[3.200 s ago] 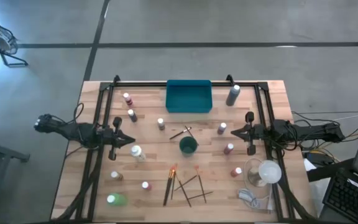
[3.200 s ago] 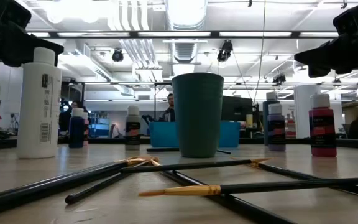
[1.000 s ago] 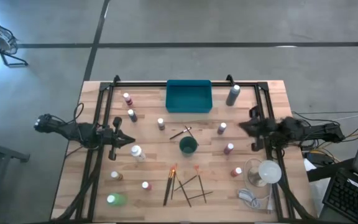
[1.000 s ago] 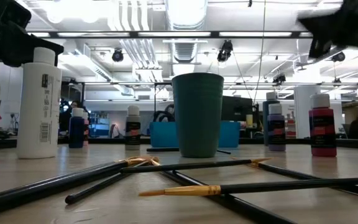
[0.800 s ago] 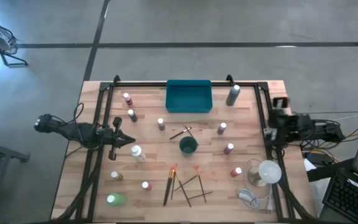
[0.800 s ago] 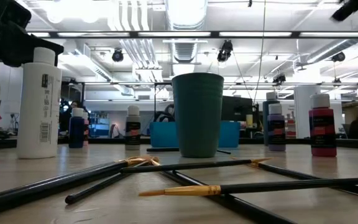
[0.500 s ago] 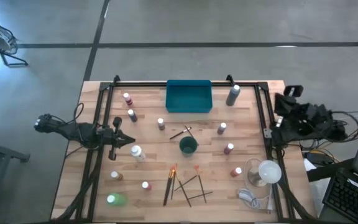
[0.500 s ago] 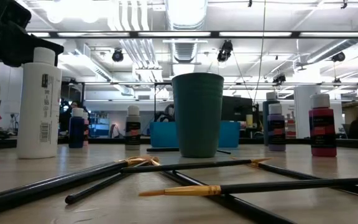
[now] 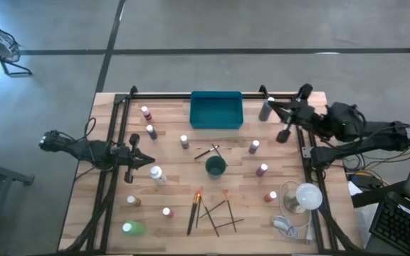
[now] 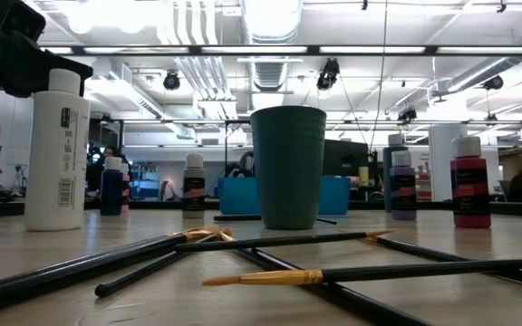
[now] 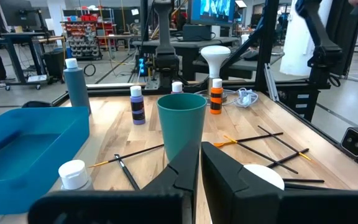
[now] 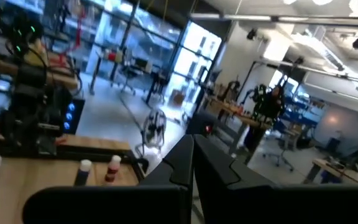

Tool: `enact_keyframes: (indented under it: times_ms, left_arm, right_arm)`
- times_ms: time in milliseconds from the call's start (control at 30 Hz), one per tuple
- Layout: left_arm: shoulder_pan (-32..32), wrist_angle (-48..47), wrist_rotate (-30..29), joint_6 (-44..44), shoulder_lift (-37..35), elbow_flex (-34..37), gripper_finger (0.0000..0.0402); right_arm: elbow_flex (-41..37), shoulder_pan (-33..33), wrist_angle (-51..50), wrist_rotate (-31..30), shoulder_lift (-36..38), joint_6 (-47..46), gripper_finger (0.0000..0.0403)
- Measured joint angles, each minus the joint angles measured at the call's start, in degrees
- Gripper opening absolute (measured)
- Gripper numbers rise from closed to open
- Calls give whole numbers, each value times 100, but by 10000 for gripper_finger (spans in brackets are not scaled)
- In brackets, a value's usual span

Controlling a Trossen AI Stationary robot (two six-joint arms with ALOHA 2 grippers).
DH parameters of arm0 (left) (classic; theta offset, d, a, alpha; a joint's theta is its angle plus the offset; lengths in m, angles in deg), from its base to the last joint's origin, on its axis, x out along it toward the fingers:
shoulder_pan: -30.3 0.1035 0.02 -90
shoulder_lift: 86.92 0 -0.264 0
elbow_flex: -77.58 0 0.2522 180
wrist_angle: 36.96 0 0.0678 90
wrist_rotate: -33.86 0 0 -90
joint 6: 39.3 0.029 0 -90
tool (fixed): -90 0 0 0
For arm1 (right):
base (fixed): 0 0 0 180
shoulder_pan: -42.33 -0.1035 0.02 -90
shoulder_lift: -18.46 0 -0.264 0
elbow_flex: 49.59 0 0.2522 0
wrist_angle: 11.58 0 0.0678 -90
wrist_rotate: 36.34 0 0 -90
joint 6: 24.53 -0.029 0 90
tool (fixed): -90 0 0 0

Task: Pick & Place Paint Supplies
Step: Put the yellow paint brush into the green cup

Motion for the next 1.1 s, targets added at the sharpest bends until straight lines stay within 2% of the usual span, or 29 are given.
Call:
enact_keyframes:
  times_ms: [200, 433, 500, 833, 1100]
  left_arm:
    - [-1, 0, -2, 2, -1, 0, 26]
    - [-1, 0, 0, 1, 0, 0, 26]
    - [-1, 0, 0, 2, -1, -2, 26]
    - [-1, 0, 0, 0, -1, 0, 26]
    - [-1, 0, 0, 0, 1, 0, 26]
  right_arm:
    - [1134, 575, -1279, 148, -1157, -711, 8]
    - [2407, 1542, -3145, 1929, -2338, -1428, 8]
    - [2682, 1737, -3443, 2240, -2619, -1489, 8]
    - [3746, 1964, -3612, 2275, -3611, -1574, 8]
    - [4243, 1966, -3673, 2273, -4115, -1811, 8]
